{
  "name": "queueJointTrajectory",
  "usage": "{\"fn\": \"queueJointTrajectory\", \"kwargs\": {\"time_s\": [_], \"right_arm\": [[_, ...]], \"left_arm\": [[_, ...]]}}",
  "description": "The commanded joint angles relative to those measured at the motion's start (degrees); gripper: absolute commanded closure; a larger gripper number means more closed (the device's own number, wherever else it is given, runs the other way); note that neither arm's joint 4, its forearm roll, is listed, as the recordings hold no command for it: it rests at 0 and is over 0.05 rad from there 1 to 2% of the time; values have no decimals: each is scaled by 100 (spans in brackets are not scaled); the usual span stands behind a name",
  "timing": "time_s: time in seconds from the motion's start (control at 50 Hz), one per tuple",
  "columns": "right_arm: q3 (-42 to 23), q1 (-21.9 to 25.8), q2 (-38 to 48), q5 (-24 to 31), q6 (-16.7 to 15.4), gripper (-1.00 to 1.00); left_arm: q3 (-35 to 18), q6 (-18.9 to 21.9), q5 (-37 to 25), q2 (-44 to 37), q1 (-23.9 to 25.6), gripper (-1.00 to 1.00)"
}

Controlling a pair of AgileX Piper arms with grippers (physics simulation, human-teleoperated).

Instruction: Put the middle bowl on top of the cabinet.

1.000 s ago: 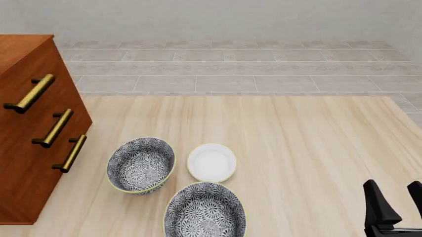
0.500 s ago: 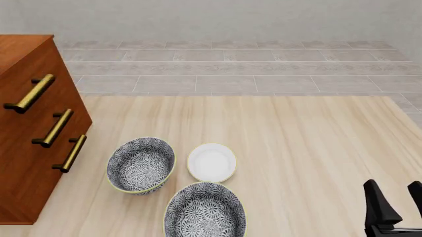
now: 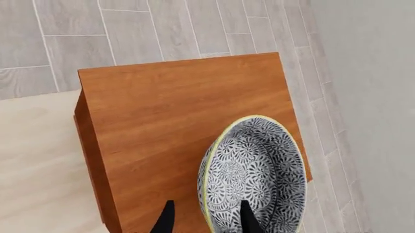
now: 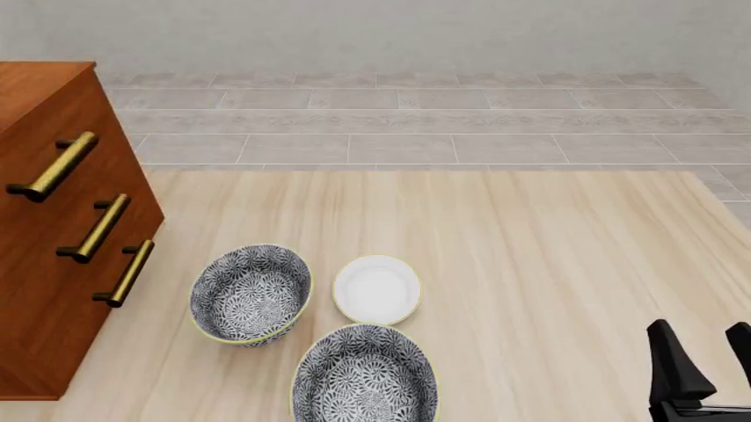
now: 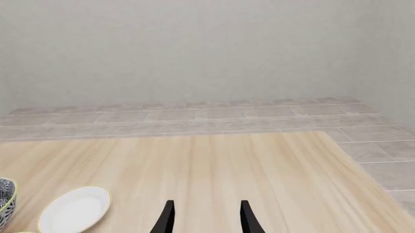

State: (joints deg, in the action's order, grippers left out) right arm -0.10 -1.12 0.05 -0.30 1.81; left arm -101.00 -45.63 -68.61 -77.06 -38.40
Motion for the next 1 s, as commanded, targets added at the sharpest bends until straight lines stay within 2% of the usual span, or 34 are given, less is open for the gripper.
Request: {"fn": "queueJointTrajectory", "kwargs": {"time_s": [0.02,0.74,1.0], "right_arm": [[-3,-3,0,3,-2,-100],[-5,3,1,-10,-7,-100],[4,-2,0,-20,11,-100]], "left_arm": [[-58,6,32,29,28,-100],[-572,-186,-123,416,-114,-100],[-874,-232,-123,688,-392,-100]]}}
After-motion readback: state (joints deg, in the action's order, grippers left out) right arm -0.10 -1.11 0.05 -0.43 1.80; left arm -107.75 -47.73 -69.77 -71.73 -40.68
